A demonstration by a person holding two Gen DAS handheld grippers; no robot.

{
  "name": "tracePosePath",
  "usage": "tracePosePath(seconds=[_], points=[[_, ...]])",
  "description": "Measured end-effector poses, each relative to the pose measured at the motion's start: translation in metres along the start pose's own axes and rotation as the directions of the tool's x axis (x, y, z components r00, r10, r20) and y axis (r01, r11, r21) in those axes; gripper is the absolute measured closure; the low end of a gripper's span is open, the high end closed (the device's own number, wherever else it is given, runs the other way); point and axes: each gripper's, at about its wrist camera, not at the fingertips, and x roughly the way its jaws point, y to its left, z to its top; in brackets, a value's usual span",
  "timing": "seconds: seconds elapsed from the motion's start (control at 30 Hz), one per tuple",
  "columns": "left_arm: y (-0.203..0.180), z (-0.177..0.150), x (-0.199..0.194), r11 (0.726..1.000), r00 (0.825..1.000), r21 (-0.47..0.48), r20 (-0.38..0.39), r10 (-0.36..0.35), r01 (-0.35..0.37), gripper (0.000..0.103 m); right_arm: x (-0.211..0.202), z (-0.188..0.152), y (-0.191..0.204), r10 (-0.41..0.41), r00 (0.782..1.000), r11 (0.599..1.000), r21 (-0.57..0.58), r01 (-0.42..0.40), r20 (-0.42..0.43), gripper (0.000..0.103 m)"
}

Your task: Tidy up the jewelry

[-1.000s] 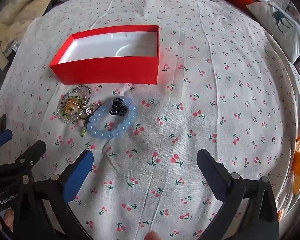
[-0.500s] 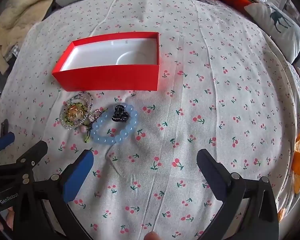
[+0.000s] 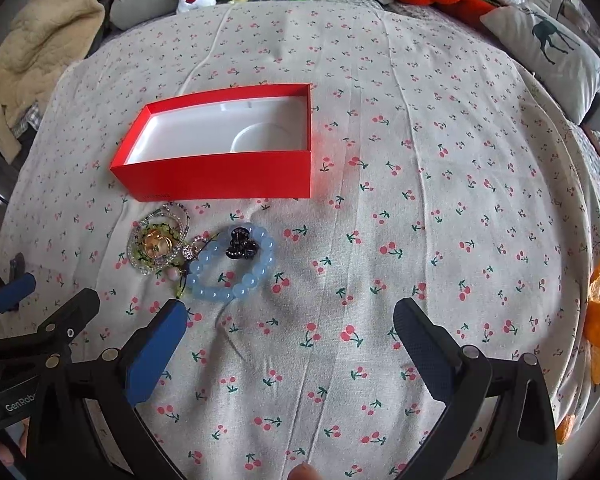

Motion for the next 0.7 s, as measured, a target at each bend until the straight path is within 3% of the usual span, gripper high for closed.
tracePosePath(seconds=[0.7], points=[[-0.0024, -0.0005, -0.0097, 1.0, 1.0, 0.011, 0.008, -0.004, 0.004, 0.0, -0.003, -0.0004, -0.0054, -0.001, 1.0, 1.0, 0.018, 0.001, 0.006, 0.0]])
